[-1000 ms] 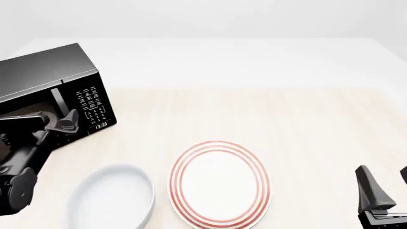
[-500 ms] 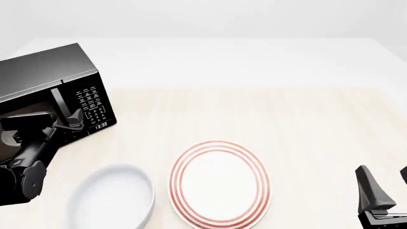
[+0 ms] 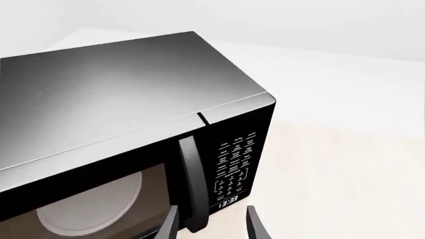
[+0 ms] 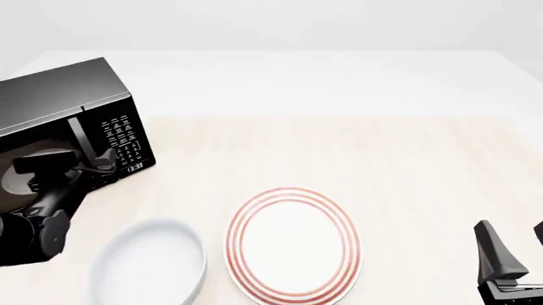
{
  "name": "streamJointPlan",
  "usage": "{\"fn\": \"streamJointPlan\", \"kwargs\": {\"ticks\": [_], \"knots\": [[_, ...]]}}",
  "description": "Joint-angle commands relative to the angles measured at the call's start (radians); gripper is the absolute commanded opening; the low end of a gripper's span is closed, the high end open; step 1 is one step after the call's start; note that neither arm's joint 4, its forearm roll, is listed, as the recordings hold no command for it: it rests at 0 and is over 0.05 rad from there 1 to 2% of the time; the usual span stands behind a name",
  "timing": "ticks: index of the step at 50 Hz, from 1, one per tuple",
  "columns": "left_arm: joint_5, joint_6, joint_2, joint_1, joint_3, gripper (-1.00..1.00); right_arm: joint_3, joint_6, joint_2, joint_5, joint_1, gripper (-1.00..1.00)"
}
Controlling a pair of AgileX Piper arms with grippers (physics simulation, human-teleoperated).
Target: Open the microwave.
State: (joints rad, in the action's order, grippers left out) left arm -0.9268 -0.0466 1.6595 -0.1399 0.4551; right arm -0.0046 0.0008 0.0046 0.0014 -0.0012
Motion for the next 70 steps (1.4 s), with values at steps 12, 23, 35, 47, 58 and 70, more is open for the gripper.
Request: {"fn": "streamJointPlan", "kwargs": {"ticks": [12, 23, 35, 47, 58, 70], "knots": [[0.004, -0.007, 0.057, -0.003, 0.034, 1.00, 0.000, 0.000, 0.000, 0.000, 0.000, 1.00], [-0.009, -0.014, 0.084, -0.010, 0.035, 1.00, 0.000, 0.000, 0.000, 0.000, 0.000, 1.00], [-0.009, -0.017, 0.118, -0.003, 0.057, 1.00, 0.000, 0.000, 0.000, 0.000, 0.000, 1.00], [-0.002, -0.013, 0.138, -0.003, 0.078, 1.00, 0.000, 0.000, 0.000, 0.000, 0.000, 1.00], [-0.001, -0.017, 0.157, -0.001, 0.091, 1.00, 0.000, 0.000, 0.000, 0.000, 0.000, 1.00], [-0.002, -0.017, 0.157, -0.002, 0.091, 1.00, 0.000, 0.000, 0.000, 0.000, 0.000, 1.00]]}}
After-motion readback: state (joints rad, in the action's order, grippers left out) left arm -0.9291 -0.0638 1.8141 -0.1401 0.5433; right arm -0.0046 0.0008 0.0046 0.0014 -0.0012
